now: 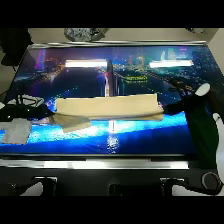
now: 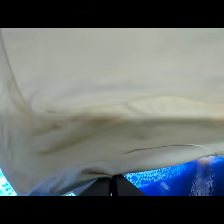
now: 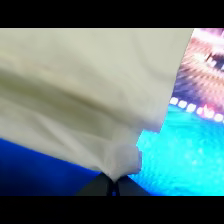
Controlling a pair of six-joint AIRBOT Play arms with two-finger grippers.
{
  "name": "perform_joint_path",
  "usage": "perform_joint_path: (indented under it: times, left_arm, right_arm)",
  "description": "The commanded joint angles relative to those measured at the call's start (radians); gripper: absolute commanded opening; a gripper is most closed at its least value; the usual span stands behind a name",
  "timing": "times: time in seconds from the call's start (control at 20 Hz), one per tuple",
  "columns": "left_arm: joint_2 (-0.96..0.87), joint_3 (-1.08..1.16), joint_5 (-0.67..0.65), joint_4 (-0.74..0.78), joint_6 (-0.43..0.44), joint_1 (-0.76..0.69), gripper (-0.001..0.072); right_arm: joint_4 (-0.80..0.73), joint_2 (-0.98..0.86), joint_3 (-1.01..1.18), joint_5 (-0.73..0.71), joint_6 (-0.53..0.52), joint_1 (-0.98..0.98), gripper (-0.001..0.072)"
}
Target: Fold the shirts.
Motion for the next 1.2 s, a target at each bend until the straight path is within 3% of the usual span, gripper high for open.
perform_joint_path:
  times: [0.0,0.25,0.5,0.55,0.6,0.65,0.7,0.75,0.9,1.05,1.15]
  left_arm:
    - [-0.201,0.191,0.019,-0.01,-0.011,-0.012,0.0026]
    - [-0.471,0.467,-0.049,-0.028,-0.035,-0.015,0.0027]
    - [-0.617,0.507,-0.081,-0.03,-0.055,-0.027,0.0036]
    - [-0.623,0.508,-0.085,-0.034,-0.064,-0.026,0.0147]
    - [-0.619,0.512,-0.087,-0.035,-0.064,-0.023,0.0405]
    - [-0.616,0.531,-0.112,-0.033,-0.063,-0.012,0.0544]
    - [-0.611,0.558,-0.15,-0.033,-0.063,0.002,0.0543]
    - [-0.6,0.587,-0.188,-0.033,-0.063,0.016,0.0543]
    - [-0.514,0.614,-0.206,-0.035,-0.063,0.037,0.0541]
    - [-0.411,0.614,-0.206,-0.035,-0.059,0.011,0.054]
    - [-0.354,0.614,-0.206,-0.035,-0.059,-0.029,0.054]
  right_arm:
    - [-0.123,-0.189,0.234,-0.026,0.073,0.084,0.0032]
    - [-0.122,-0.394,0.438,-0.019,0.149,0.1,0.0033]
    - [-0.018,-0.467,0.439,0.015,0.157,0.1,0.0037]
    - [-0.003,-0.466,0.439,0.016,0.156,0.1,0.0038]
    - [-0.001,-0.459,0.443,0.026,0.156,0.095,0.0091]
    - [-0.003,-0.445,0.45,0.045,0.146,0.083,0.0316]
    - [0.003,-0.425,0.459,0.071,0.119,0.061,0.0593]
    - [0.005,-0.404,0.462,0.091,0.096,0.031,0.064]
    - [0.105,-0.399,0.461,0.155,0.11,-0.11,0.0679]
    - [0.343,-0.471,0.417,0.201,0.112,-0.188,0.0683]
    - [0.373,-0.503,0.378,0.188,0.119,-0.175,0.068]
